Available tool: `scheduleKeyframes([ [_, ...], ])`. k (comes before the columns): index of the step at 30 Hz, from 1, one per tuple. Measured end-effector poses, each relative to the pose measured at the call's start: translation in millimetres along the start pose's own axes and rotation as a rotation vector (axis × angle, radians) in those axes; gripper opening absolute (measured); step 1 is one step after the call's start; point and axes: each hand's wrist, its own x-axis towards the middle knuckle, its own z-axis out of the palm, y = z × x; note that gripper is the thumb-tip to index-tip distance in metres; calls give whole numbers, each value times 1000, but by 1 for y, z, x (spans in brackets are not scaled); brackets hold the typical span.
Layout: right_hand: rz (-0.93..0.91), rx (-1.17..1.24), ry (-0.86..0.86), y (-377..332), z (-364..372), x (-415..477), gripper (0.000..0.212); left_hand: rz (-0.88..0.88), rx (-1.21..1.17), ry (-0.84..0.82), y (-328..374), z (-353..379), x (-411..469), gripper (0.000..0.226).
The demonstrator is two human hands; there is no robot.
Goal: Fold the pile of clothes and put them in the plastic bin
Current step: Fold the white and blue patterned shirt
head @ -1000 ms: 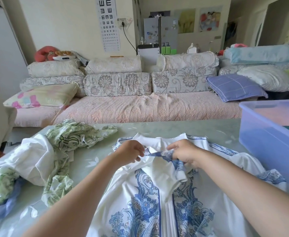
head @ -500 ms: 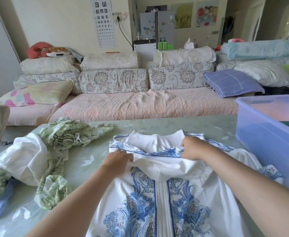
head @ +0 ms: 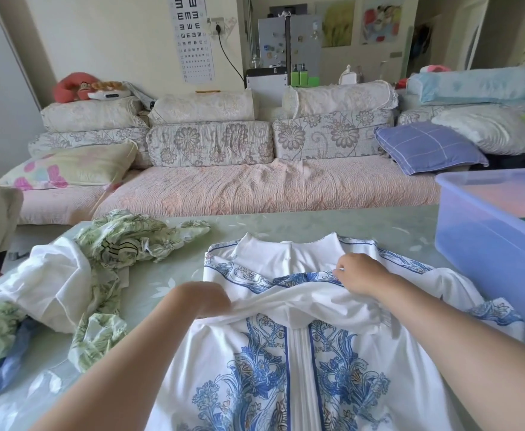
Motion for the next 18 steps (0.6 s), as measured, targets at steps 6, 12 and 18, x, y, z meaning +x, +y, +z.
scheduleKeyframes([
  [6,-16,-5,21,-7,-1,8,27,-31,-79,409,-1,-1,39,41],
  [12,-33,-37,58,-5,8,21,20,13,-147,444,-9,5,97,69],
  [18,-8,-47,176,6,11,32,20,-140,-89,568,-24,-1,110,29],
])
